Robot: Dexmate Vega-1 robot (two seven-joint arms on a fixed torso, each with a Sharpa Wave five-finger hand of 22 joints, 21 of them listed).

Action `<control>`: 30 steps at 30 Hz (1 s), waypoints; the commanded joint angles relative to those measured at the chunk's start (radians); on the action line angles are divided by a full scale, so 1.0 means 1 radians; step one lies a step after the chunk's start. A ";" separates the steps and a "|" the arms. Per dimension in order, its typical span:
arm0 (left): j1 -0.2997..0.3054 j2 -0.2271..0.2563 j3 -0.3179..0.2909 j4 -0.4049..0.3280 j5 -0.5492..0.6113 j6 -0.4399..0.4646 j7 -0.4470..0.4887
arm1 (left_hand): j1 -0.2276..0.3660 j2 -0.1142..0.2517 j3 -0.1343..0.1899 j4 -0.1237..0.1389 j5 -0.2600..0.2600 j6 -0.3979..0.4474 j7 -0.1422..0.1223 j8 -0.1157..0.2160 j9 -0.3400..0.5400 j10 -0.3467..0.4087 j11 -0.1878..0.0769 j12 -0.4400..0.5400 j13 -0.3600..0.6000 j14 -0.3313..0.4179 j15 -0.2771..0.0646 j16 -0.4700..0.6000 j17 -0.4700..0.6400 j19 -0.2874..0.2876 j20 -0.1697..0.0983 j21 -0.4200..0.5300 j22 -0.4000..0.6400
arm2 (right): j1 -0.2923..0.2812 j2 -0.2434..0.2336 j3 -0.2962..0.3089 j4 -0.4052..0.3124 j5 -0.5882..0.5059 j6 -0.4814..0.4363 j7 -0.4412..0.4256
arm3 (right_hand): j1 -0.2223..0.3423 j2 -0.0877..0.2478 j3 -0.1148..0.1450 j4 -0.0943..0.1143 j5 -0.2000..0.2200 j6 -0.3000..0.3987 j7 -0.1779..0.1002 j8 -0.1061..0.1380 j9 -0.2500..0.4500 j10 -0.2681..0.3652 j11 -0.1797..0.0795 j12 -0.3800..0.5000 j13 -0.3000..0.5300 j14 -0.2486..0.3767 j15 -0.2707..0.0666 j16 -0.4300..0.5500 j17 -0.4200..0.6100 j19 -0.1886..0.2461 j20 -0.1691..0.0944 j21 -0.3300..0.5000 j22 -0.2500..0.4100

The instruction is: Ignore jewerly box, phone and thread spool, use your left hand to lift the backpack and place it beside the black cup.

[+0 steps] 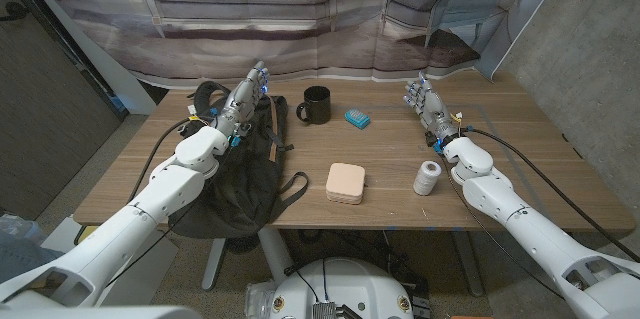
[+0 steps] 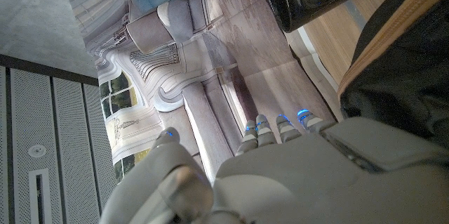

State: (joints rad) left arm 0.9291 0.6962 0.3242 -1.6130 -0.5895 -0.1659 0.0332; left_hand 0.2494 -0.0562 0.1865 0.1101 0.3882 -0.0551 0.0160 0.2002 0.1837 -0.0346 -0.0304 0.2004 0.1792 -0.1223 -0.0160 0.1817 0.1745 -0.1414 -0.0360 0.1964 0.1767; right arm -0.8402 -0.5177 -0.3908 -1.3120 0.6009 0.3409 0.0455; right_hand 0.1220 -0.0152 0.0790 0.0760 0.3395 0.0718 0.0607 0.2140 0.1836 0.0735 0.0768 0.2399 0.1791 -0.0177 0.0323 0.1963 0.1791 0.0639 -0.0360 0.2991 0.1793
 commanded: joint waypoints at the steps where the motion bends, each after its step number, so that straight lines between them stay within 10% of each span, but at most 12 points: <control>1: 0.050 0.043 -0.031 -0.065 0.016 -0.022 0.010 | 0.011 0.004 -0.002 -0.007 0.003 0.005 0.002 0.003 0.003 0.004 -0.005 0.006 0.006 0.007 0.004 0.007 0.004 0.001 -0.054 0.005 0.003 | 0.001 -0.007 -0.004 -0.028 -0.015 -0.017 -0.018 | 0.007 0.008 0.000 -0.003 -0.002 0.012 -0.002 -0.004 0.003 0.008 0.000 -0.004 0.006 0.009 0.001 -0.001 0.003 0.004 -0.015 -0.002 0.002; 30: 0.193 0.094 -0.104 -0.191 0.114 -0.053 0.117 | 0.022 0.011 -0.005 -0.011 0.001 0.015 0.005 0.005 0.003 0.015 -0.005 0.008 0.006 0.018 0.005 0.008 0.004 0.007 -0.049 0.006 0.003 | -0.007 -0.018 0.000 -0.064 -0.017 -0.009 -0.012 | 0.009 0.012 -0.004 -0.005 -0.006 0.021 -0.006 -0.005 0.003 0.020 -0.003 -0.004 0.006 0.020 0.001 -0.001 0.004 0.014 -0.012 -0.009 0.003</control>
State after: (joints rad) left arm 1.0747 0.7758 0.2415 -1.7643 -0.5213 -0.2069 0.1135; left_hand 0.2586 -0.0470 0.1804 0.1039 0.3881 -0.0408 0.0197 0.2002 0.1837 -0.0238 -0.0304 0.2004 0.1792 -0.1085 -0.0132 0.1817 0.1745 -0.1415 -0.0360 0.1964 0.1767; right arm -0.8366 -0.5238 -0.3961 -1.3507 0.5836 0.3384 0.0386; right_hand 0.1270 -0.0102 0.0762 0.0732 0.3395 0.0861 0.0534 0.2140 0.1836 0.0860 0.0785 0.2399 0.1790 -0.0088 0.0305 0.1963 0.1790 0.0638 -0.0361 0.2921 0.1792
